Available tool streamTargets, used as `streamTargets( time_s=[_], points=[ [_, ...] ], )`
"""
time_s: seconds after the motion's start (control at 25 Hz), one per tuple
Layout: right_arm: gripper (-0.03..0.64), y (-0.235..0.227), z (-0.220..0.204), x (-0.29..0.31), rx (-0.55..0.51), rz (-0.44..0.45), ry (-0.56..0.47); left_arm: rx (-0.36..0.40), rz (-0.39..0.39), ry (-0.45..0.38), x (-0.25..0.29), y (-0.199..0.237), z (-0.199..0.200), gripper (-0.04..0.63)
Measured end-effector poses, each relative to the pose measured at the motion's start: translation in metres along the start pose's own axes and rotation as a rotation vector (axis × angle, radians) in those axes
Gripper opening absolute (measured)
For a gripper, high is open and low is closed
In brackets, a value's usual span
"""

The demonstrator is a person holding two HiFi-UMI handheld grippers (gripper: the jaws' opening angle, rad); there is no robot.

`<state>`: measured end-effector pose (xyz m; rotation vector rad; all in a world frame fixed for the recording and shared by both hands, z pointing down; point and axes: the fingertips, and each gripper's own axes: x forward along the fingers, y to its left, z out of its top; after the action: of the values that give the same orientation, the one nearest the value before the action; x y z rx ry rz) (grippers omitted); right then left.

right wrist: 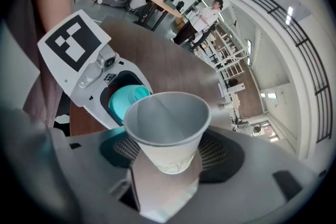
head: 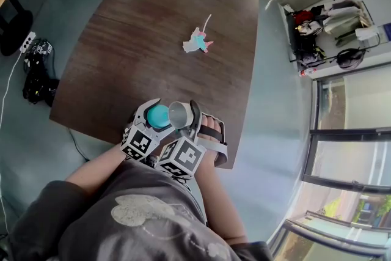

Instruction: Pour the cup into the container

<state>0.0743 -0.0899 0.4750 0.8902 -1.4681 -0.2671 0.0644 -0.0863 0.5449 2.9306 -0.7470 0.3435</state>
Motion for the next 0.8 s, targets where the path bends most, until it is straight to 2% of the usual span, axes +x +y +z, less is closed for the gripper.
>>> streamTargets(
  time_s=[0.12, 0.36, 0.6, 0.8],
  points=[
    [0.307, 0.002, 0.000, 0.002, 0.060, 0.031, -0.023, 0.001, -0.001, 0.000, 0.000, 0.001, -0.001, 0.408],
    [0.307, 0.003, 0.002, -0.001, 0.276, 0.129, -0.125, -0.001, -0.010, 0.011, 0.000, 0.000, -0.001, 0.408],
    [0.307, 0.000, -0.005, 0.001, 0.437, 0.161, -0.196, 0.003, -0.026, 0.023, 0.001, -0.002, -0.002, 0.408],
    [0.307, -0.005, -0.018, 0.005, 0.569, 0.151, -0.243, 0.014, -0.051, 0.035, 0.004, -0.002, -0.001, 0.408]
  ],
)
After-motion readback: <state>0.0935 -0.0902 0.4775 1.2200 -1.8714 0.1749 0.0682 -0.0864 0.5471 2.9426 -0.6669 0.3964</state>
